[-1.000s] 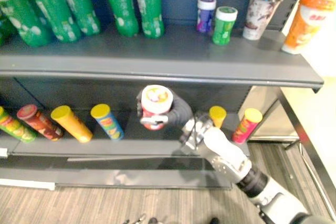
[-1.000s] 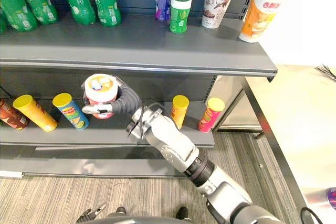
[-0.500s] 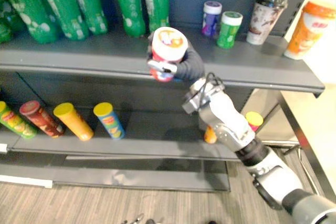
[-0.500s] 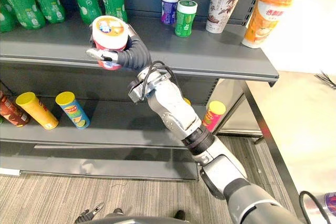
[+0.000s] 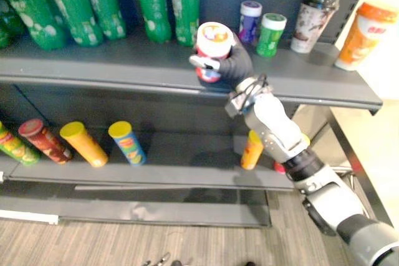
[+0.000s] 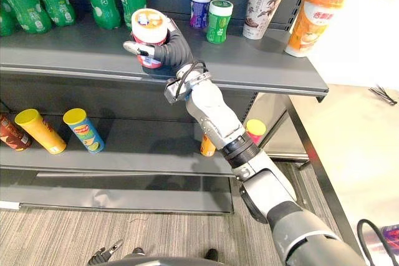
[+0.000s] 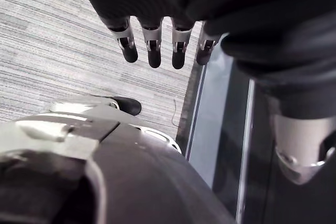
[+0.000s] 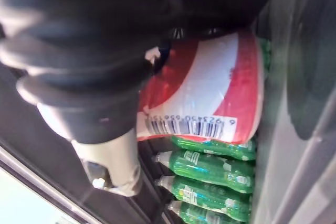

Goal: Put the gum and the chips on the shelf.

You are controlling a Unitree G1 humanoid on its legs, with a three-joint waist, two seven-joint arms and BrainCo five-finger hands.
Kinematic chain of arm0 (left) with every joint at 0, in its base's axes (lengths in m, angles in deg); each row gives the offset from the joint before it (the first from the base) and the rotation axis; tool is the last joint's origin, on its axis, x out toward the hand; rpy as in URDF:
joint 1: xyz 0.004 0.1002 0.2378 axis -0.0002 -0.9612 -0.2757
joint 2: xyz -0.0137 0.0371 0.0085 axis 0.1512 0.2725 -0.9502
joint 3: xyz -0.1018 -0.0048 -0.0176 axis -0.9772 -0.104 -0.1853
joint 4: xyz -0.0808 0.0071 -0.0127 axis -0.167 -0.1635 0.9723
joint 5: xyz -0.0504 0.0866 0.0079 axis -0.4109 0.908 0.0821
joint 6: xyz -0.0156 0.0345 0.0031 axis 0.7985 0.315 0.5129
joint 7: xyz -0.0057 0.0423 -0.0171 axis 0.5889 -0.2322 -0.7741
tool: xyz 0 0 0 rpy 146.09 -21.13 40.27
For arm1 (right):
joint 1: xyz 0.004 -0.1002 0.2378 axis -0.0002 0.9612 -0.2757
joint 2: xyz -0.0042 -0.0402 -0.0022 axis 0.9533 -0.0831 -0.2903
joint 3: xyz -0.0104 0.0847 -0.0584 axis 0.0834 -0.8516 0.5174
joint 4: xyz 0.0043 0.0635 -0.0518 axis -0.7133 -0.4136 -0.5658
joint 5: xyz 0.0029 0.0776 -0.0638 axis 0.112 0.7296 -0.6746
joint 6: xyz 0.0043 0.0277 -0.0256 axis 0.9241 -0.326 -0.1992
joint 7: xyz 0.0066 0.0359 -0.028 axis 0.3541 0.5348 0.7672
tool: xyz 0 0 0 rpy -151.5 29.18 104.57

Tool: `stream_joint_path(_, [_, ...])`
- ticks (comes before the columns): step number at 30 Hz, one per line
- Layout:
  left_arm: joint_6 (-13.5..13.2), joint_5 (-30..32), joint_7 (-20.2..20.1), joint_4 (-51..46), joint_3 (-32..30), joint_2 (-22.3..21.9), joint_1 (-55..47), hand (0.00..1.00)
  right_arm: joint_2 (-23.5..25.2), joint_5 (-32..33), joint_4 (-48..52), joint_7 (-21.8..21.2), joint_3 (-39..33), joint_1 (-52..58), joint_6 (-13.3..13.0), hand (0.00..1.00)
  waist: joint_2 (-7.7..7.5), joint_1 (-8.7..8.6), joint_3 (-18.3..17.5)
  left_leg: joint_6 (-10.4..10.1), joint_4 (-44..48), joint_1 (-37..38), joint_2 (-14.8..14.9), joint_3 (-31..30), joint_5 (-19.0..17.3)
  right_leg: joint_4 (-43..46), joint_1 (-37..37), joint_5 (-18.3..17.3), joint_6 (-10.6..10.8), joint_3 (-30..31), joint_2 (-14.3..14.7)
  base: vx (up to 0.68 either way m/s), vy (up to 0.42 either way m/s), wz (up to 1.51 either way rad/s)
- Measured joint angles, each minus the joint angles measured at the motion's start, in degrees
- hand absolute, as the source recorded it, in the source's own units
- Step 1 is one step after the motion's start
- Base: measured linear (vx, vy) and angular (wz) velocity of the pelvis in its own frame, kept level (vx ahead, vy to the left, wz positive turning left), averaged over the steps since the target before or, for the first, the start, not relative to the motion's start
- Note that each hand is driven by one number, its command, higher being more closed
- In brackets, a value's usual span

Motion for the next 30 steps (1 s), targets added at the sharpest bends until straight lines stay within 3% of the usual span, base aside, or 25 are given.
stream_joint_path(8, [0.0, 0.1, -0.7, 0.0, 0.4, 0.1, -0.1, 0.00, -4.5, -0.1, -1.1, -0.4, -2.4, 0.0, 0.2, 1.00, 0.00, -0.38, 0.1, 0.1, -1.9, 0.2, -0.1, 1.6, 1.5, 0.0, -1.7, 0.9, -0.1, 1.6, 0.1, -0.01, 0.001, -0.10])
stream_joint_path(13, [0.0, 0.2, -1.1, 0.0, 0.5, 0.2, -0.5, 0.00, -6.1, -0.3, -1.6, -0.3, -3.7, 0.2, 0.4, 1.00, 0.08, -1.56, 0.2, 0.1, -1.9, 0.4, -0.1, 1.9, 1.5, 0.0, -1.7, 1.0, -0.1, 1.9, 0.1, 0.01, 0.003, -0.02])
stream_joint_path(30, [0.0, 0.2, -1.2, -0.3, 0.7, 0.2, -0.4, 0.00, -6.7, -4.5, -4.0, 1.6, -10.3, 0.4, 0.2, 1.00, 0.86, -1.88, 1.1, 0.1, -2.9, 0.6, 0.0, 2.7, 1.6, 0.0, -2.5, 1.3, 0.0, 2.8, 0.3, 0.01, 0.002, -0.03])
